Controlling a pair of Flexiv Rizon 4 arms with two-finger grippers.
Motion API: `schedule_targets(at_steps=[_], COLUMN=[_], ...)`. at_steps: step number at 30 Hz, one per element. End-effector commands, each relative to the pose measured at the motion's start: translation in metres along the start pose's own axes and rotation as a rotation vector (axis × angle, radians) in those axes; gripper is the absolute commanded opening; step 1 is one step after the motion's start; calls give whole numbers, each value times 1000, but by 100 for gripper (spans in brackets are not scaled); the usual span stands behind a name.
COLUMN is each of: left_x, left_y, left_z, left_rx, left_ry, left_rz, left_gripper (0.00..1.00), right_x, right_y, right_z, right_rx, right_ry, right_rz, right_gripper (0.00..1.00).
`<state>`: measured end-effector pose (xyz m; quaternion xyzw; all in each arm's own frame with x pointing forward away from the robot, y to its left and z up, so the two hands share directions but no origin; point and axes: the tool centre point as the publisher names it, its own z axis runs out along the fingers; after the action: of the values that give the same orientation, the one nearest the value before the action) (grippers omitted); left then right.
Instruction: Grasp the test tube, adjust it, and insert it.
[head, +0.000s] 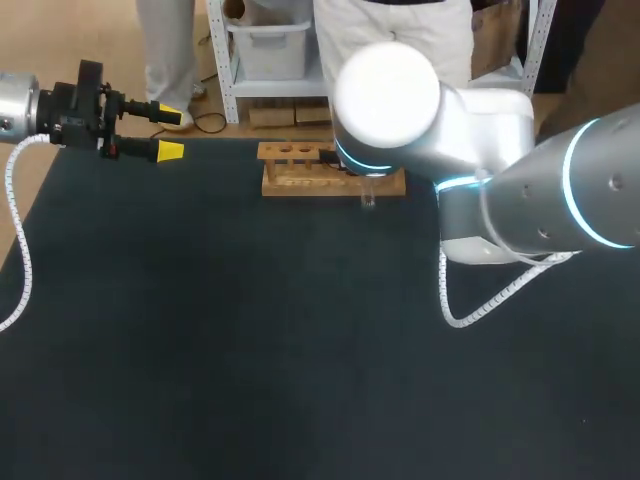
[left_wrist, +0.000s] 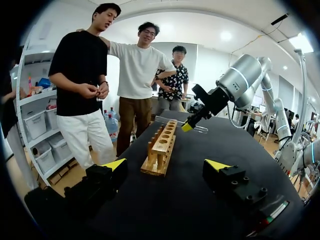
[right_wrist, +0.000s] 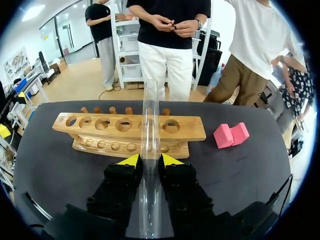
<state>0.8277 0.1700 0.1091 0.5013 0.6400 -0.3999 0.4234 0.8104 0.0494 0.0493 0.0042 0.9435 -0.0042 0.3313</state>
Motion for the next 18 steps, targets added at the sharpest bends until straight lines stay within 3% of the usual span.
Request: schedule_targets(at_steps=[1, 18], left_x=[1, 1], left_y=[-1, -1], left_z=[0, 0], left_rx=[-3, -3], left_ry=[-1, -1], left_rz=[2, 2], left_gripper=[100, 100], right_x=[2, 8], right_y=[1, 1], right_z=[4, 13], right_rx=[-6, -45], right_ry=[-2, 42], right_rz=[2, 2], right_gripper=[0, 0])
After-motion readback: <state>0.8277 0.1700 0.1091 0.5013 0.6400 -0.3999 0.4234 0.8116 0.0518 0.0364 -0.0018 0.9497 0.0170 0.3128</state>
